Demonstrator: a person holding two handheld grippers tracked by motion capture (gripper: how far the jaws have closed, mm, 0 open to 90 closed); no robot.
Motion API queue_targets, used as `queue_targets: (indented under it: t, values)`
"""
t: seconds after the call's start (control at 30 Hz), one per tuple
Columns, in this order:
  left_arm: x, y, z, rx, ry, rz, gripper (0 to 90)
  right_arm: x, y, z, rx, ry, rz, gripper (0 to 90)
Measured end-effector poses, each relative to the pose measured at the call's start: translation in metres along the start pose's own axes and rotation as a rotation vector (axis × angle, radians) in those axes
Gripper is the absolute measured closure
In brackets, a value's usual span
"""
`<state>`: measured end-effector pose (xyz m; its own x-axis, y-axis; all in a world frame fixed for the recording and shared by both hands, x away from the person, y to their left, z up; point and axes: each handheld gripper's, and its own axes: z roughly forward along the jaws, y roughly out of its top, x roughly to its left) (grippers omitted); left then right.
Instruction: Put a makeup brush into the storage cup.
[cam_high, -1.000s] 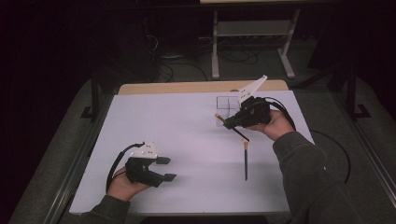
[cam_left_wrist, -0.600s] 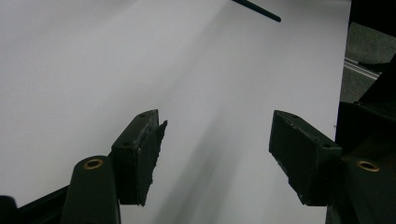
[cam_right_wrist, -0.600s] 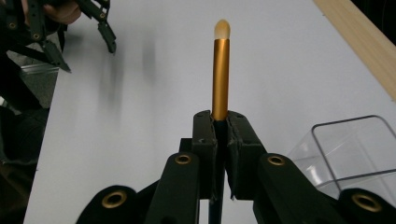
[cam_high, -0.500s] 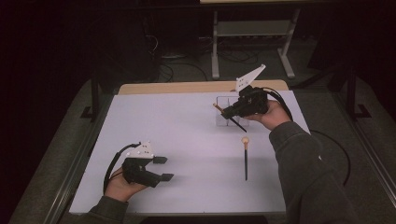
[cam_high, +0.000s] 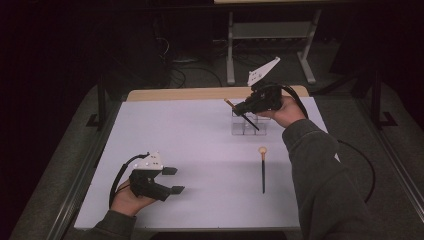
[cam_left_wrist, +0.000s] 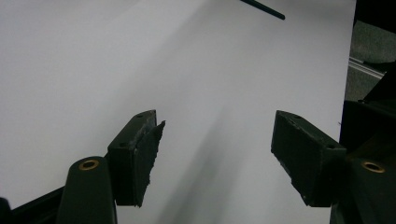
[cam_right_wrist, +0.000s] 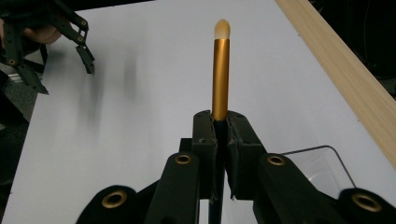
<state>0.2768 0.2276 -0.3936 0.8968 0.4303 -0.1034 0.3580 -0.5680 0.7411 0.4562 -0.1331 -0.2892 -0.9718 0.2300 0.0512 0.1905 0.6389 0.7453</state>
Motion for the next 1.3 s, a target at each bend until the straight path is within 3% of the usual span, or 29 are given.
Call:
queue_targets:
  t: [0.37, 0.7, 0.93, 1.3]
  values:
    - [0.002, -0.001, -0.002, -0.007, 0.006, -0.009, 30.6, -0.021, 0.019, 0.005, -0.019, -0.021, 0.003, 82.2]
    - [0.002, -0.002, -0.004, -0.012, 0.009, -0.012, 30.5, -0.043, 0.036, 0.021, -0.036, -0.047, 0.012, 82.4]
    - [0.002, -0.002, -0.008, -0.030, 0.014, -0.022, 29.9, -0.054, 0.039, 0.032, -0.032, -0.053, 0.025, 82.4]
    - [0.002, -0.003, -0.008, -0.018, 0.013, -0.011, 29.2, -0.064, 0.031, 0.040, -0.029, -0.065, 0.063, 82.4]
